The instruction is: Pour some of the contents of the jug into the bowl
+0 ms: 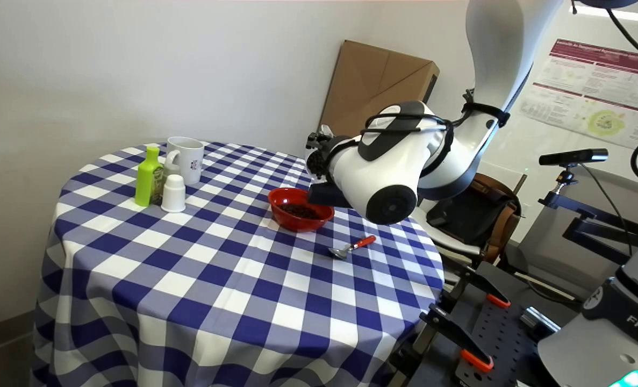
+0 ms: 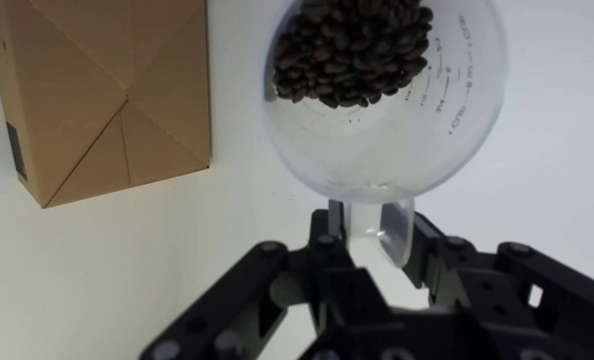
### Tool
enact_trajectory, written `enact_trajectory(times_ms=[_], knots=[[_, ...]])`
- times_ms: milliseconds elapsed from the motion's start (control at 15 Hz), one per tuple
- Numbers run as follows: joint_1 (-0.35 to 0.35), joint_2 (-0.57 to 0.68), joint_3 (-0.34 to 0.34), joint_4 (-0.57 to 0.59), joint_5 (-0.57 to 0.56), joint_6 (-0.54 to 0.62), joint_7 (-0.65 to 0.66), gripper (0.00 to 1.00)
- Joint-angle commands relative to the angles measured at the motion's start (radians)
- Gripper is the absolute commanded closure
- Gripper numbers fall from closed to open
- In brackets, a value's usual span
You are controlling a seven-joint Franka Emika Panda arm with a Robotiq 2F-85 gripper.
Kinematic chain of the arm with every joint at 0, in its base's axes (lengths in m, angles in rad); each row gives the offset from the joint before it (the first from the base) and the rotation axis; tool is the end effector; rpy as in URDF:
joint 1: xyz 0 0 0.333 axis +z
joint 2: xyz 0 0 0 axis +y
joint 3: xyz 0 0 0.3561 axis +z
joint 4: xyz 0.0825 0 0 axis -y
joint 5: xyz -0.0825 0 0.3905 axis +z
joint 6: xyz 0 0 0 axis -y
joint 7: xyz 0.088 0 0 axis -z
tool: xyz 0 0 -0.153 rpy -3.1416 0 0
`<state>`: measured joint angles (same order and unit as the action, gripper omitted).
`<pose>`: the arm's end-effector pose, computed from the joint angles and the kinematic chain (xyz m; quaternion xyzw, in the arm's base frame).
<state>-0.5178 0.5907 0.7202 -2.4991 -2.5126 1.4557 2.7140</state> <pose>0.5257 0.0198 0.1723 0.6729 -0.1915 0.6823 0.2120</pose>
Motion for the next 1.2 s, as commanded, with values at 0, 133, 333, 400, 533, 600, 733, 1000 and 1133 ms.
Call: enact_trajectory(times_ms=[0,133,333,400,533,600,733,1000,1133], knots=[[0.014,-0.004,0.022,-0.011,0.001,-0.048,0.027,0.93],[0.022,-0.009,0.028,-0.011,0.001,-0.053,0.027,0.93],[0.038,-0.016,0.024,-0.013,0.001,-0.063,0.027,0.93],[0.044,-0.017,0.021,-0.014,0.001,-0.07,0.027,0.93],[0.057,-0.021,0.015,-0.015,0.001,-0.085,0.027,0.93],[0.065,-0.022,0.012,-0.016,0.001,-0.094,0.027,0.93],[0.077,-0.024,0.006,-0.018,0.001,-0.11,0.028,0.93],[0.109,-0.028,-0.012,-0.025,0.001,-0.141,0.028,0.93],[0.127,-0.03,-0.024,-0.029,0.001,-0.154,0.028,0.93]])
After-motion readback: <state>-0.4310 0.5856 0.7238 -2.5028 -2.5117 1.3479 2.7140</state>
